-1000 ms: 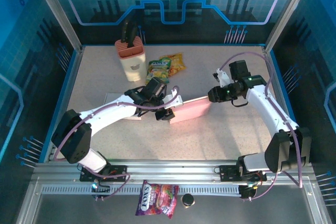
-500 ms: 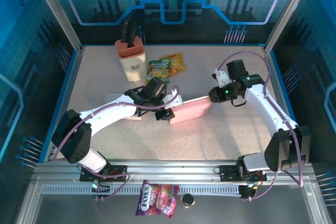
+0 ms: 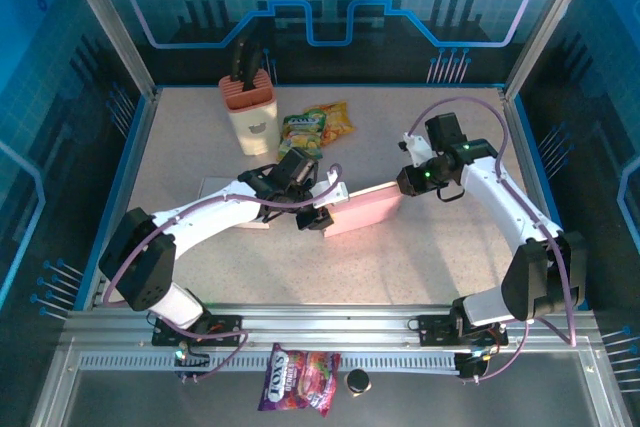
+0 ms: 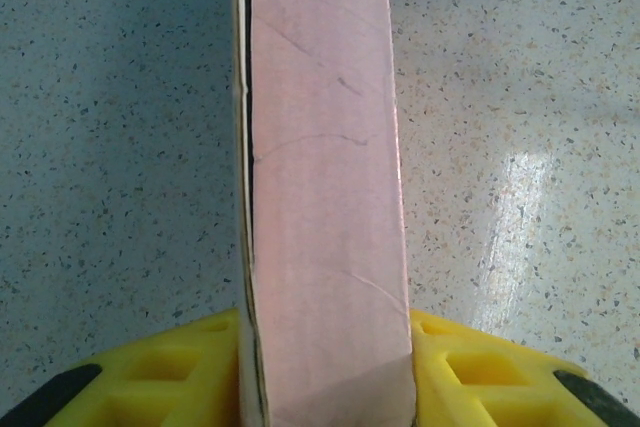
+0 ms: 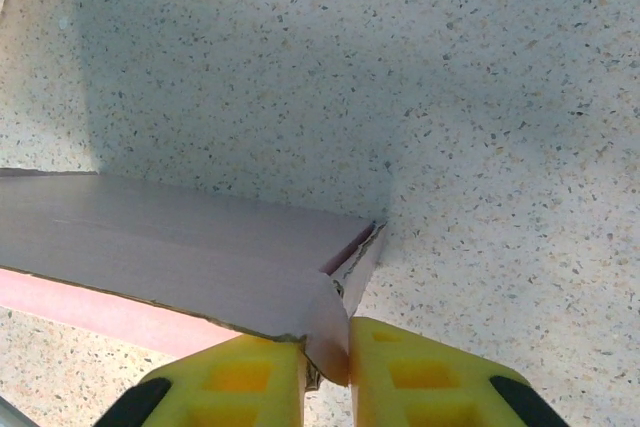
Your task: Fold the paper box
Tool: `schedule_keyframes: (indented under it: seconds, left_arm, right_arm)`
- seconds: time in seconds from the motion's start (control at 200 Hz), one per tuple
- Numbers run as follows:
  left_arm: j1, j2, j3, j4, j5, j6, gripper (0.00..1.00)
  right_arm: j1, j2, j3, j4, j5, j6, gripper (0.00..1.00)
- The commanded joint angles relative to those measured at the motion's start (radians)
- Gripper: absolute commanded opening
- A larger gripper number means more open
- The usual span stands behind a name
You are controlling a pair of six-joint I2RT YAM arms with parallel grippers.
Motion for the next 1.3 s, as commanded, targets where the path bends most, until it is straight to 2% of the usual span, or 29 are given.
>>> schedule_keyframes:
  seconds: [0.0,0.165,0.285,0.515,0.815,1.036,1.296]
  left_arm:
    - [0.005,0.017,0.015,-0.029,0.037,0.014,0.38]
    - [0.005,0.017,0.017,-0.03,0.036,0.015,0.38]
    - [0.005,0.018,0.02,-0.029,0.035,0.013,0.38]
    - [0.005,0.021,0.023,-0.019,0.016,-0.001,0.34]
    - [0.004,0.024,0.026,-0.004,-0.066,-0.011,0.31]
    - [0.005,0.025,0.027,-0.004,-0.087,-0.011,0.3]
    - [0.016,0.026,0.02,0.008,-0.055,-0.044,0.3]
  right_arm:
    - [0.02,0.001,0.032,-0.019,0.043,-0.009,0.16]
    - [0.035,0.006,0.043,-0.021,0.09,-0.008,0.1]
    - [0.055,0.004,0.054,-0.023,0.132,-0.006,0.0]
    - [0.082,0.012,0.091,-0.064,0.168,0.01,0.0]
    - [0.081,0.032,0.108,-0.142,0.079,0.089,0.0]
    - [0.074,0.03,0.107,-0.163,0.022,0.152,0.0]
    - [0.076,-0.008,0.031,-0.102,0.082,0.136,0.0]
